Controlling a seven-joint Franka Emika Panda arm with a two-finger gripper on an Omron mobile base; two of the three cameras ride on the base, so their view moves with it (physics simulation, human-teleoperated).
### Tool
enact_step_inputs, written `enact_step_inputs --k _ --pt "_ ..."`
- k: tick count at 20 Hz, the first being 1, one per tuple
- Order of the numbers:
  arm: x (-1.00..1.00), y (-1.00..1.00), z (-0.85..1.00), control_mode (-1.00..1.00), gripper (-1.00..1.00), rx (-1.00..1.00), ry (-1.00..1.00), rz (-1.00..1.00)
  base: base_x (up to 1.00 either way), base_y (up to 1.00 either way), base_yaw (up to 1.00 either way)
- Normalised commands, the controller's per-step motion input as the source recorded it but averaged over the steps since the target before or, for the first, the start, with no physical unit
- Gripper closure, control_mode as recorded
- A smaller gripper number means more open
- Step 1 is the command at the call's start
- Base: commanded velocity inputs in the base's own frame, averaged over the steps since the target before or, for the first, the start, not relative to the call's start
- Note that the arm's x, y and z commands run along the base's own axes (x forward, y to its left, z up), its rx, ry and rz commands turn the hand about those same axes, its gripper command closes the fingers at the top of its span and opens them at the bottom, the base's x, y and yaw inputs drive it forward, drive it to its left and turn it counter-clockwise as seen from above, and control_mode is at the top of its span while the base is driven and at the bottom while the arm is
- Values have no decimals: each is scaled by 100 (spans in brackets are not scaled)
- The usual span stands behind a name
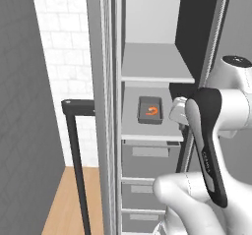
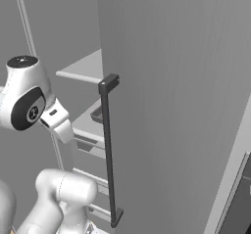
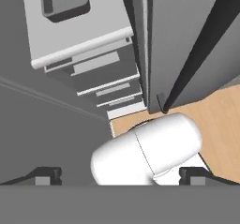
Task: Take the meat container that has the shrimp and place it on the second highest rack of the freezer. Then take the vegetable container that has the avocados and place it on the highest rack of the freezer.
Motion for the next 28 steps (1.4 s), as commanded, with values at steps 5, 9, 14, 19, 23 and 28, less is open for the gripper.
enact_step_inputs --k 5,9,14,19,23,28 --pt "0 12 0 -100 -100 -6 0 13 0 0 0" --pt "0 -3 0 -100 -100 0 0 9 0 0 0" --pt "0 0 0 100 -100 0 0 3 -50 -10 1" --pt "0 0 0 100 -100 0 0 0 -82 -81 -7" --pt "0 0 0 100 -100 0 0 0 -10 -100 -20" --pt "0 0 0 100 -100 0 0 0 20 -100 -19"
